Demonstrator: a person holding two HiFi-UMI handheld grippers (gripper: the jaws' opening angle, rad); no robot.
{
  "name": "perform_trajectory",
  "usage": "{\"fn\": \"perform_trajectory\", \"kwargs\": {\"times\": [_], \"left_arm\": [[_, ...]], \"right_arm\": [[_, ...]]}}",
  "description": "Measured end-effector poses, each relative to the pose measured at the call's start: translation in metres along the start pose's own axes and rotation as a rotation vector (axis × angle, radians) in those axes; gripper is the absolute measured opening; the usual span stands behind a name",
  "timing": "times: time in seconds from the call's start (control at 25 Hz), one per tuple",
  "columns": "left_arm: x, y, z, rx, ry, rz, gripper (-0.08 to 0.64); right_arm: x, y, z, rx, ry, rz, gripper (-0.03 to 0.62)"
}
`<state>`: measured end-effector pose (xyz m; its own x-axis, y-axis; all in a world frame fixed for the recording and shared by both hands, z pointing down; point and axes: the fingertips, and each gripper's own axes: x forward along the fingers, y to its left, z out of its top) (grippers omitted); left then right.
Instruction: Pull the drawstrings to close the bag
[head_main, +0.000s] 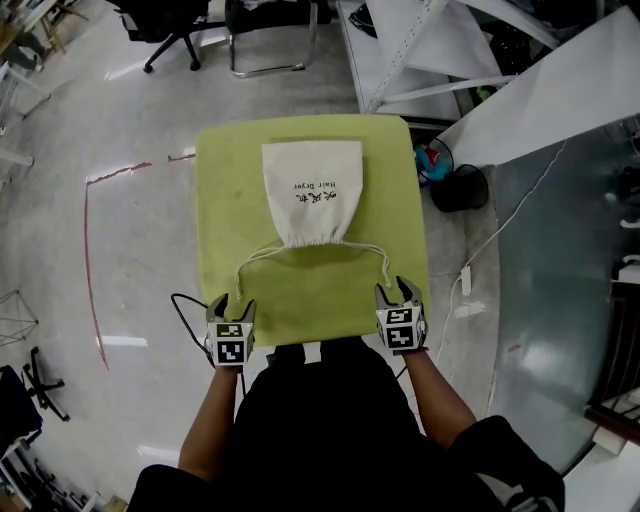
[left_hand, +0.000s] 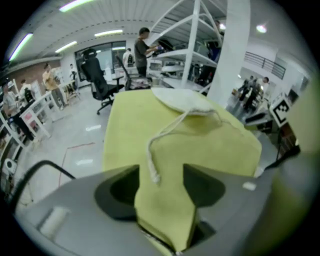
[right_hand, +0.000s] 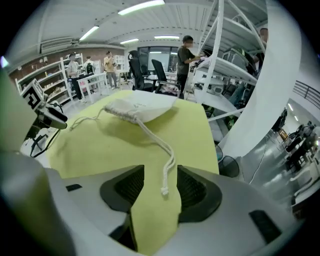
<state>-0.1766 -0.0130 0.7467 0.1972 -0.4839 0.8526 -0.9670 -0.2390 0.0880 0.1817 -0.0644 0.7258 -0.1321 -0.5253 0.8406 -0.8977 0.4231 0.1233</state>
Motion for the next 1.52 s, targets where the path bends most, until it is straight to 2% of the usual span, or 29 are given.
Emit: {"fn": "perform_trajectory", "kwargs": {"times": [0.12, 0.28, 0.36, 0.4, 0.52, 0.64, 0.72, 0.76, 0.88, 1.08, 1.24, 1.52], "left_arm": [[-0.015, 0.003, 0.039, 0.018, -0.106, 0.021, 0.275], [-0.030, 0.003, 0.087, 0.153, -0.224, 0.070, 0.249], [-0.040, 0.006, 0.109, 0.160, -0.278, 0.094, 0.225], [-0.046, 0.009, 0.122, 0.162, -0.307, 0.110, 0.186], [-0.070, 0.008, 0.163, 0.172, -0.405, 0.138, 0.131], [-0.097, 0.008, 0.191, 0.161, -0.494, 0.154, 0.078], [-0.117, 0.006, 0.207, 0.134, -0.557, 0.157, 0.006], [-0.127, 0.004, 0.215, 0.121, -0.589, 0.152, 0.006], [-0.152, 0.001, 0.234, 0.083, -0.674, 0.128, 0.006], [-0.179, 0.001, 0.257, 0.020, -0.766, 0.050, 0.006], [-0.198, 0.004, 0.270, 0.015, -0.855, 0.061, 0.006], [-0.206, 0.001, 0.274, 0.030, -0.869, 0.058, 0.006]], "right_arm": [[-0.011, -0.002, 0.028, -0.003, -0.078, -0.023, 0.192], [-0.025, 0.005, 0.070, 0.002, -0.165, -0.017, 0.139], [-0.033, 0.010, 0.092, -0.009, -0.210, -0.020, 0.109], [-0.036, 0.011, 0.105, -0.013, -0.239, -0.026, 0.092], [-0.056, 0.011, 0.145, -0.025, -0.319, -0.055, 0.020], [-0.082, 0.014, 0.187, -0.037, -0.418, -0.066, 0.006], [-0.101, 0.016, 0.213, -0.046, -0.494, -0.067, 0.006], [-0.111, 0.016, 0.225, -0.053, -0.530, -0.075, 0.006], [-0.139, 0.019, 0.252, -0.083, -0.621, -0.114, 0.005], [-0.183, 0.023, 0.288, -0.097, -0.763, -0.138, 0.005], [-0.208, 0.022, 0.309, -0.096, -0.847, -0.148, 0.005], [-0.219, 0.027, 0.313, -0.093, -0.876, -0.149, 0.005]]}}
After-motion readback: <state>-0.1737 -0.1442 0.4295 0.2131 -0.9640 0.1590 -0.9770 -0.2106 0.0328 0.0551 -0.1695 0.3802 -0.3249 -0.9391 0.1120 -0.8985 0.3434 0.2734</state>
